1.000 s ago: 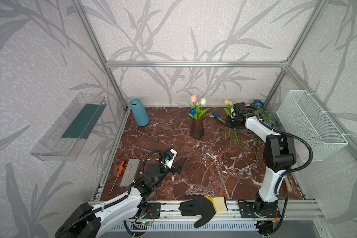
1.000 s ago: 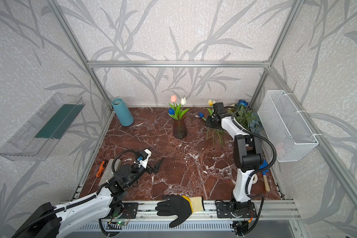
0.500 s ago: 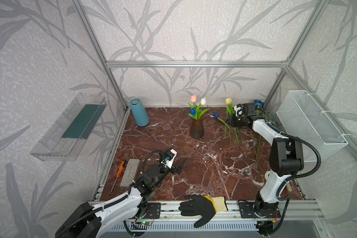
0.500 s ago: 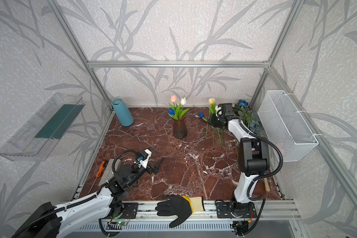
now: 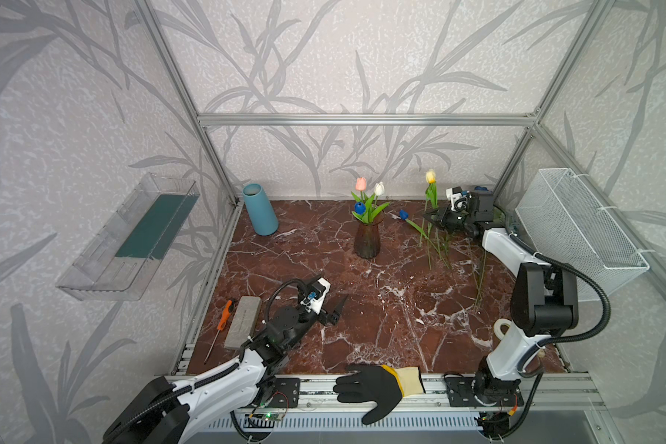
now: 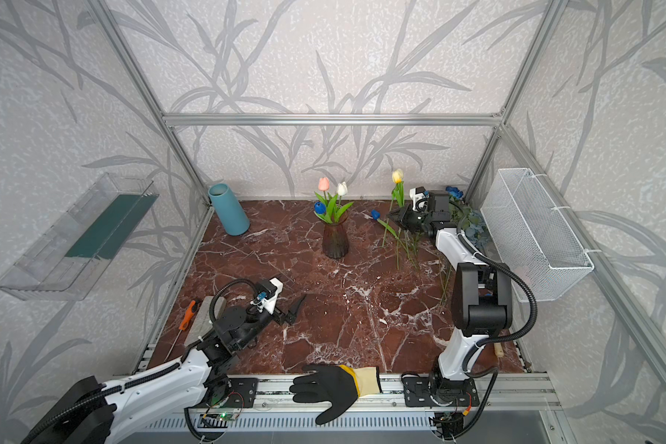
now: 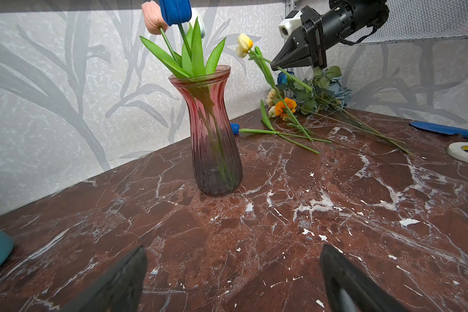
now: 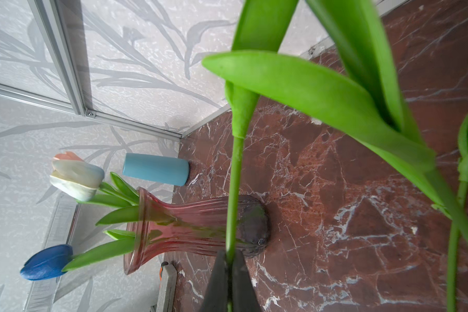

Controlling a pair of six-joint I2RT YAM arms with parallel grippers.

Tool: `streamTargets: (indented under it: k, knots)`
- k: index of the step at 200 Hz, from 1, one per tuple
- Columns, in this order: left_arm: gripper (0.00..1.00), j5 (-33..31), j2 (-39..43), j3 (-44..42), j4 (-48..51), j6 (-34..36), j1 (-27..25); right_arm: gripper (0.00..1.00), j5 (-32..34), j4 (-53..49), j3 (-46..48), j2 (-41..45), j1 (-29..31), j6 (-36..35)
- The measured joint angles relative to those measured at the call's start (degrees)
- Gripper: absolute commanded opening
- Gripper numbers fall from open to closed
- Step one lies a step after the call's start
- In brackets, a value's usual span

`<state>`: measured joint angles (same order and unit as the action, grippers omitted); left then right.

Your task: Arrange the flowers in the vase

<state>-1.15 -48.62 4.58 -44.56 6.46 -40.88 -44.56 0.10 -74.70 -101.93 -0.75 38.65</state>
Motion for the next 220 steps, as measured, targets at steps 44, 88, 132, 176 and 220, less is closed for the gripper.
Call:
streamTargets:
  k: [44, 88, 132, 176, 220]
  knots:
    - [0.99, 0.0, -0.1, 0.1, 0.0, 0.0, 0.0, 0.0, -1.7, 2.6, 1.4, 1.8, -0.5, 0.9]
    - [0.99, 0.2, -0.1, 0.1, 0.1, 0.0, 0.0, 0.0, 1.1, 0.0, 2.7, 2.0, -1.0, -0.2]
    - [0.99, 0.2, -0.2, 0.1, 0.0, 0.0, 0.0, 0.0, 18.4, -19.5, -5.7, 2.4, 1.9, -14.2]
    - [0.99, 0.4, -1.7, 0.9, 0.0, 0.0, 0.0, 0.08, 28.7, -30.1, -8.9, -4.1, 4.5, -23.3]
    - [0.99, 0.8, -2.0, 1.0, 0.0, 0.0, 0.0, 0.08, 31.7, -33.9, -8.9, -8.3, 6.9, -27.6]
